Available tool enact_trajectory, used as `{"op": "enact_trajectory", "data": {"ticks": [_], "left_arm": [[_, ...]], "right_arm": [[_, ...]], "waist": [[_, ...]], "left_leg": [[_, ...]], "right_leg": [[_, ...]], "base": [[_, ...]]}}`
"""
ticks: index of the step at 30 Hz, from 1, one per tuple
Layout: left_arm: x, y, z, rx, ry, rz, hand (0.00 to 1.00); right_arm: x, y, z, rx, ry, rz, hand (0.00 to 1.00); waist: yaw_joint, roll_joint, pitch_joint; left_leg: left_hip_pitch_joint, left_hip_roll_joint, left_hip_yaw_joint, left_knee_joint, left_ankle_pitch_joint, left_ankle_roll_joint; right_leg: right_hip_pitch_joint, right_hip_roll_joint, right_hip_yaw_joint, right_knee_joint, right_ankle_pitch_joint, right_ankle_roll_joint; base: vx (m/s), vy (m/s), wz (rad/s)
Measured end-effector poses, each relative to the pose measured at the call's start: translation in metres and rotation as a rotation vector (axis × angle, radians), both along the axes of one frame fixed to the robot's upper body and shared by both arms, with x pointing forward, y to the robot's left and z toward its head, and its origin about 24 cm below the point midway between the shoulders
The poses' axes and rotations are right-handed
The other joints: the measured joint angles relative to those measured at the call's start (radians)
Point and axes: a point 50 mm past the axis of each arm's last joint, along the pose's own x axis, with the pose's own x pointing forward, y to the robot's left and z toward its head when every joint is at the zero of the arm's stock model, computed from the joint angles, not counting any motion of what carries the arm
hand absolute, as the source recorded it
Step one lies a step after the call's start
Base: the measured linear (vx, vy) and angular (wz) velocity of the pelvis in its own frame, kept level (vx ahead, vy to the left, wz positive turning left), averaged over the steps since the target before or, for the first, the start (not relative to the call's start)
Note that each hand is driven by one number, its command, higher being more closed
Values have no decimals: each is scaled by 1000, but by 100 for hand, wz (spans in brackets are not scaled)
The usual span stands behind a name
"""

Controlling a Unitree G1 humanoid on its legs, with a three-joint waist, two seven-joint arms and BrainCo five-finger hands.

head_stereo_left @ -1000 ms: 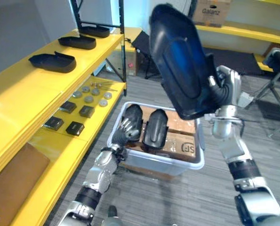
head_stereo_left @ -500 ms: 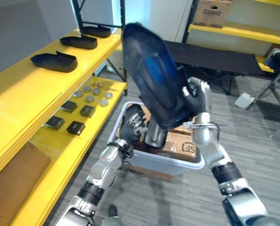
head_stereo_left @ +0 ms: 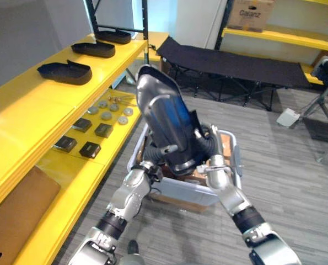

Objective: Walk over and take plastic housings, then place them on the shelf

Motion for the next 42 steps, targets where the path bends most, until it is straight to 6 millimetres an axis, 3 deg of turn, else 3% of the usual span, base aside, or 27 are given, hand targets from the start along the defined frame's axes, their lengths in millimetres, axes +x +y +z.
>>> {"op": "enact_trajectory", "data": {"ticks": [5,10,18,39,40,42], "left_arm": [[1,4,-1,-5,14,48,100],[2,11,-10,2,52,80,100],[1,15,-18,4,80,85,100],[-4,16,-21,-229,106,61,100],[-4,16,-21,-235,103,61,100],[-5,15,-21,-263,108,63,100]], "right_arm": [[-9,4,-14,32,40,-7,100],[-16,10,-19,48,35,9,100],[-20,15,-22,52,27,2,100],[-25,22,-11,75,-88,30,100],[-26,23,-11,79,-91,30,0],[-28,24,-9,87,-97,40,0]], "waist": [[-1,-2,-1],[-4,-18,-13],[-5,-20,-15],[-9,-22,-16],[-10,-21,-16],[-11,-21,-16]], "left_leg": [[-10,-1,-1,0,4,2],[-9,-1,-1,1,4,1],[-8,-1,-1,0,5,2],[-8,-2,3,1,5,2],[-8,-2,3,1,5,2],[-8,-2,4,1,5,2]], "right_leg": [[-7,-1,-1,0,2,3],[-6,0,-1,-1,3,3],[-6,-1,0,-2,3,3],[-3,0,1,-17,13,3],[-3,0,1,-17,13,3],[-3,0,1,-17,13,3]], "base": [[0,0,0],[0,0,0],[0,0,0],[0,0,0],[0,0,0],[0,0,0]]}}
